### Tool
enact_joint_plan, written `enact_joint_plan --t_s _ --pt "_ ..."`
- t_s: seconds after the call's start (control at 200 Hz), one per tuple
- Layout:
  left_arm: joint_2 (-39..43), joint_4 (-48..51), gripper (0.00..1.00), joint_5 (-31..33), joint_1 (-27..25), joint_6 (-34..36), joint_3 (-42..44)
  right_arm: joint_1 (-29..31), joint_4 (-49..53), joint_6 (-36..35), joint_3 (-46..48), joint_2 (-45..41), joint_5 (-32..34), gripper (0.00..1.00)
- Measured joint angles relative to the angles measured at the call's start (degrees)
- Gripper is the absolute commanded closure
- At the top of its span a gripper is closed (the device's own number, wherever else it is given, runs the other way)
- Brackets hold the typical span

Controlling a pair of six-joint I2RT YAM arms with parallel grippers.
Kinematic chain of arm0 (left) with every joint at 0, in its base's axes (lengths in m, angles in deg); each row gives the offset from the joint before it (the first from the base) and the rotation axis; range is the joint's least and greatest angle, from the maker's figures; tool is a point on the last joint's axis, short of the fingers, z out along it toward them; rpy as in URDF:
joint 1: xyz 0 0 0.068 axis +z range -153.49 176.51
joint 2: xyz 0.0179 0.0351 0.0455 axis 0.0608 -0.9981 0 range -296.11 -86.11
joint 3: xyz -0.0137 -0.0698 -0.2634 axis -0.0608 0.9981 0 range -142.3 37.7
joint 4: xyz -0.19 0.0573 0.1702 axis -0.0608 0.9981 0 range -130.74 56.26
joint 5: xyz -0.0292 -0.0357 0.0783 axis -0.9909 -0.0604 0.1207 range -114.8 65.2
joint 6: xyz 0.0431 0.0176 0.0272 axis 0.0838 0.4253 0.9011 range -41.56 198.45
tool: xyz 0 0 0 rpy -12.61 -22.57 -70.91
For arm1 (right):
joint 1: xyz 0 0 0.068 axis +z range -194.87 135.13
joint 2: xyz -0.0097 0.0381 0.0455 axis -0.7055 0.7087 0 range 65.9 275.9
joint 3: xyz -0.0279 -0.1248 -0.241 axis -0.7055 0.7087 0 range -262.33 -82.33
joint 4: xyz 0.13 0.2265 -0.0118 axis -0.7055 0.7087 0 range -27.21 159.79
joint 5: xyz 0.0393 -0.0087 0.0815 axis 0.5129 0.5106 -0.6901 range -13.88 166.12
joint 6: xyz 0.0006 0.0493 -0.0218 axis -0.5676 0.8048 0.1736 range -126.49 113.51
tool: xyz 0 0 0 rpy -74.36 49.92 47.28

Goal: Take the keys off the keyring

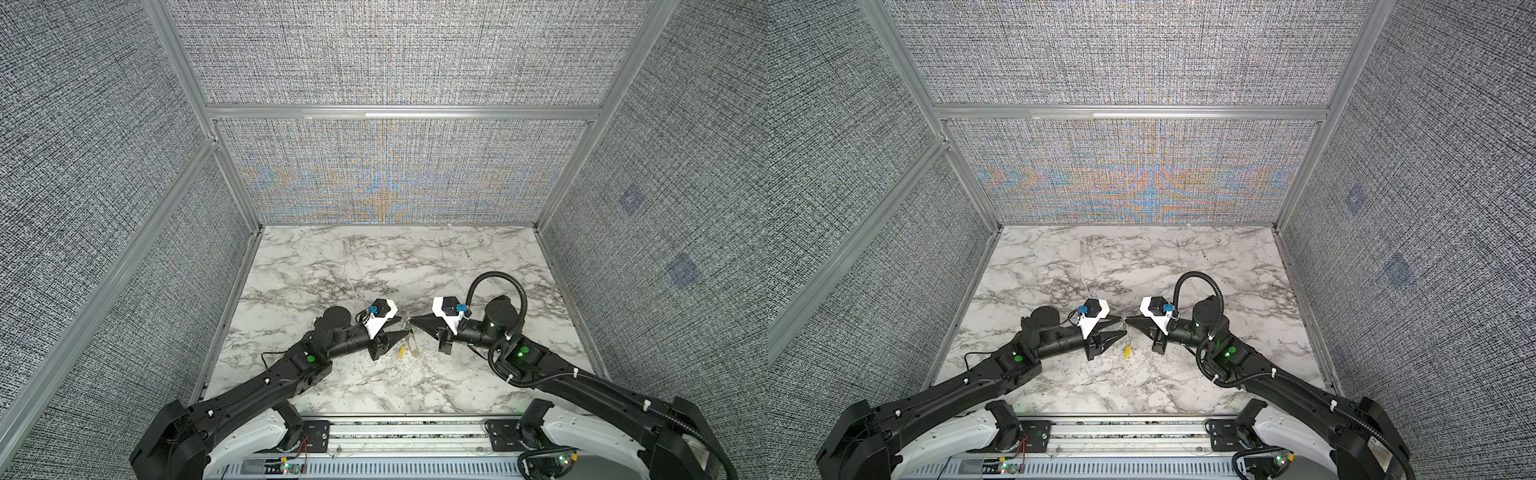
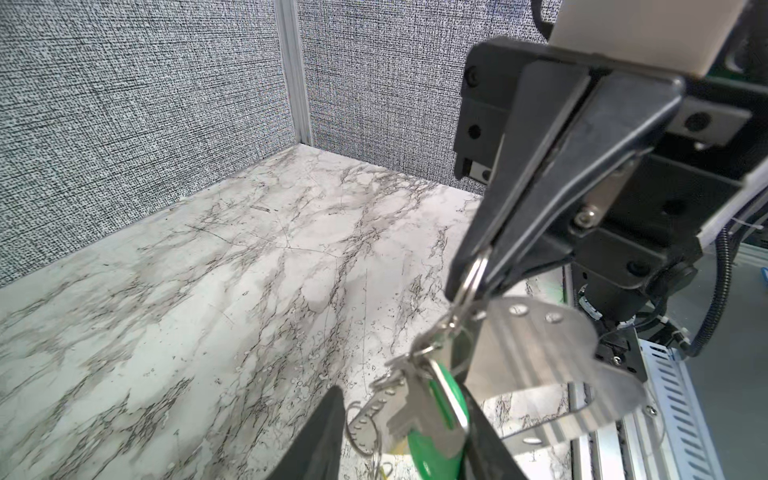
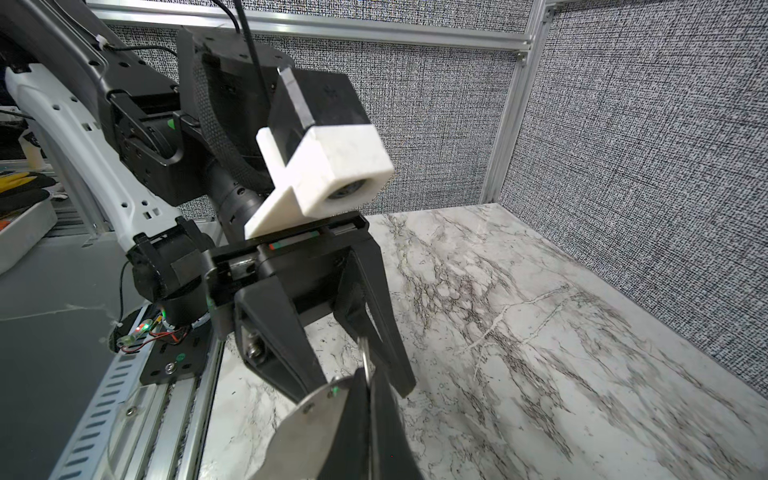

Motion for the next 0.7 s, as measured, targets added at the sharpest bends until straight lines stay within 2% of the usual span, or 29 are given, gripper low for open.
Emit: enact_joint_plan --t_s 0.205,0.56,0.7 --pt "-0.6 -0.1 0.69 1.4 -0.6 0.4 -0.5 -0.1 0.0 0.4 -0.3 0.4 -0.2 1.00" --pt "1.0 -0.5 0.99 1.6 -0.8 1.6 -0.2 -0.3 0.1 0.5 -0.3 0.0 -0.2 1.00" --pt "1.9 0.6 1.00 1.8 -0.9 3.0 -0.4 -0.6 0.3 0.5 -0.3 -0.7 -0.7 1.00"
